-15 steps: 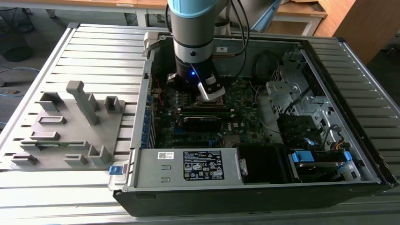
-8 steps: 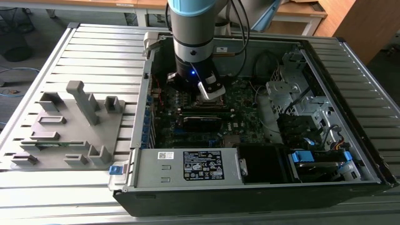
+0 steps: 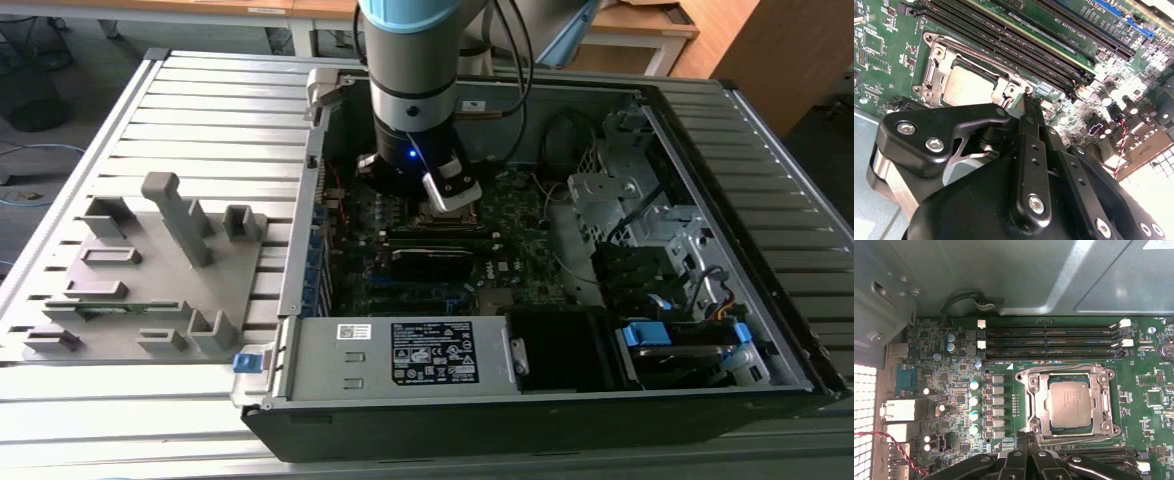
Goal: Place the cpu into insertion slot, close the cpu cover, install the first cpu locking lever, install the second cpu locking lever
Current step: 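Install the second cpu locking lever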
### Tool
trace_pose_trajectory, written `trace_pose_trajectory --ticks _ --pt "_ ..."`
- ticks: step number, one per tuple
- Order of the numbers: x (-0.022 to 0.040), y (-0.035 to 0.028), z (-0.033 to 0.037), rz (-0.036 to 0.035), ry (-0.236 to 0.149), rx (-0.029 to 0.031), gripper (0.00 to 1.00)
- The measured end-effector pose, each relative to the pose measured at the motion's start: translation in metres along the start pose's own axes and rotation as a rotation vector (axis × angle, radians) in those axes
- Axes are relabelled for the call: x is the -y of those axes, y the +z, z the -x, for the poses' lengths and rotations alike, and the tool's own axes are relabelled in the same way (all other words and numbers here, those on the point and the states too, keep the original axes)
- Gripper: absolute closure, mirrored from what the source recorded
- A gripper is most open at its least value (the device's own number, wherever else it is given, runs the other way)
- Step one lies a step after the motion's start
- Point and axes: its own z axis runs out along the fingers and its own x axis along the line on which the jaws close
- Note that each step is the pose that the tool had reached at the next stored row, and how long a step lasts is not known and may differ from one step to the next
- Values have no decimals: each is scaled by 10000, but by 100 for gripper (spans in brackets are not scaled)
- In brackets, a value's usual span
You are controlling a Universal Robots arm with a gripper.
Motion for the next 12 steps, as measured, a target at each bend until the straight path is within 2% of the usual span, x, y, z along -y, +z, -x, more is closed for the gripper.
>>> trace_pose_trajectory --ticks 12 --pt "-8 -51 3 3 0 2 89"
